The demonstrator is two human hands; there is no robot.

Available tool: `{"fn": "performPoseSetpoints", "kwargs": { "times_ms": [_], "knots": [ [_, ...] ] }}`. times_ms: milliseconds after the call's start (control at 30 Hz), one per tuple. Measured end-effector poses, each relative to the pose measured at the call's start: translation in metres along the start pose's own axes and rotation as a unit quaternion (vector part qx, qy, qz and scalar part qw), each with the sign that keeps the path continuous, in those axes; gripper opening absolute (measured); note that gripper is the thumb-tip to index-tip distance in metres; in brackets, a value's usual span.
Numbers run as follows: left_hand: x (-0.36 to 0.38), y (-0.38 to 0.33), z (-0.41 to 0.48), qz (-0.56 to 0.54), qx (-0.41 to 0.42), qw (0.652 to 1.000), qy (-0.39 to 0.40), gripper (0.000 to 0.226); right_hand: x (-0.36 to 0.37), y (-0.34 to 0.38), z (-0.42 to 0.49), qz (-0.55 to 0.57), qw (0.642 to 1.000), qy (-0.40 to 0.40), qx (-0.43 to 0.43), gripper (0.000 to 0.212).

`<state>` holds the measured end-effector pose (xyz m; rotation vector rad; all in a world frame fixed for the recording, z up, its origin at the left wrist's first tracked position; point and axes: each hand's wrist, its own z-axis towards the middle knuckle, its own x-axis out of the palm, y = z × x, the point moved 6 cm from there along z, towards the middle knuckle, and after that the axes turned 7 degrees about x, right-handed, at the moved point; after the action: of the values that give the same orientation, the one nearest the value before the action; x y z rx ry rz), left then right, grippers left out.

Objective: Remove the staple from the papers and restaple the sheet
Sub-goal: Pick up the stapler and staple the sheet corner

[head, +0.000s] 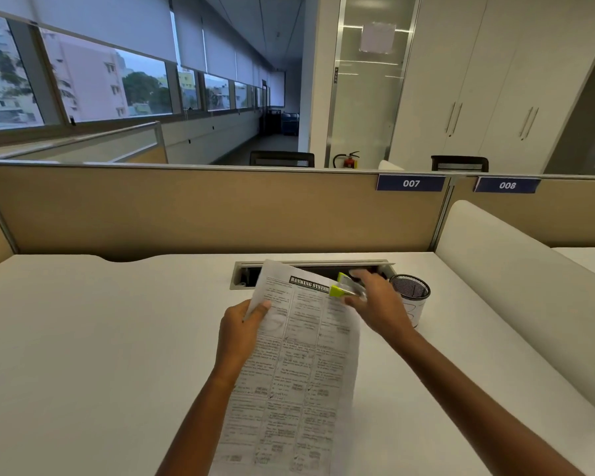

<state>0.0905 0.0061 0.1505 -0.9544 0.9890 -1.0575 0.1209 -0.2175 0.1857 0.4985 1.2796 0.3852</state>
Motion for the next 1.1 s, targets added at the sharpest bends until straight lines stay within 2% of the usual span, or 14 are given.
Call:
{"fn": "performPoseSetpoints", "kwargs": {
  "times_ms": [133, 267, 600, 733, 800, 867, 900, 967, 1033, 1100],
  "knots": [
    [-0.010, 0.005, -0.004, -0.057, -0.022, 0.998, -0.014, 0.012, 0.030, -0.068, -0.017, 0.047, 0.992, 0.014, 0.118, 0.036],
    [-0.013, 0.010, -0.009, -0.098, -0.050, 0.994, -0.020, 0.012, 0.058, -0.120, -0.042, 0.005, 0.982, 0.019, 0.186, 0.033],
    [-0.011, 0.012, -0.014, -0.121, -0.052, 0.991, -0.017, 0.013, 0.081, -0.155, -0.065, -0.030, 0.975, 0.015, 0.219, 0.039],
    [-0.010, 0.011, -0.015, -0.120, -0.050, 0.991, -0.008, 0.012, 0.085, -0.157, -0.066, -0.039, 0.971, 0.047, 0.229, 0.042],
    [-0.010, 0.010, -0.015, -0.121, -0.050, 0.991, -0.005, 0.011, 0.084, -0.155, -0.068, -0.076, 0.968, 0.060, 0.231, 0.046],
    [-0.009, 0.009, -0.015, -0.123, -0.048, 0.991, 0.000, 0.011, 0.078, -0.146, -0.069, -0.126, 0.969, 0.039, 0.206, 0.049],
    [-0.009, 0.008, -0.016, -0.125, -0.047, 0.991, 0.003, 0.011, 0.074, -0.139, -0.068, -0.096, 0.978, 0.013, 0.184, 0.048],
    [-0.008, 0.007, -0.016, -0.133, -0.045, 0.990, 0.010, 0.011, 0.070, -0.121, -0.069, 0.075, 0.986, -0.003, 0.146, 0.043],
    [-0.007, 0.006, -0.017, -0.140, -0.045, 0.989, 0.016, 0.011, 0.077, -0.100, -0.073, 0.233, 0.960, 0.084, 0.129, 0.038],
    [-0.006, 0.005, -0.016, -0.154, -0.048, 0.987, 0.018, 0.012, 0.088, -0.086, -0.080, 0.328, 0.917, 0.190, 0.126, 0.033]
  ]
}}
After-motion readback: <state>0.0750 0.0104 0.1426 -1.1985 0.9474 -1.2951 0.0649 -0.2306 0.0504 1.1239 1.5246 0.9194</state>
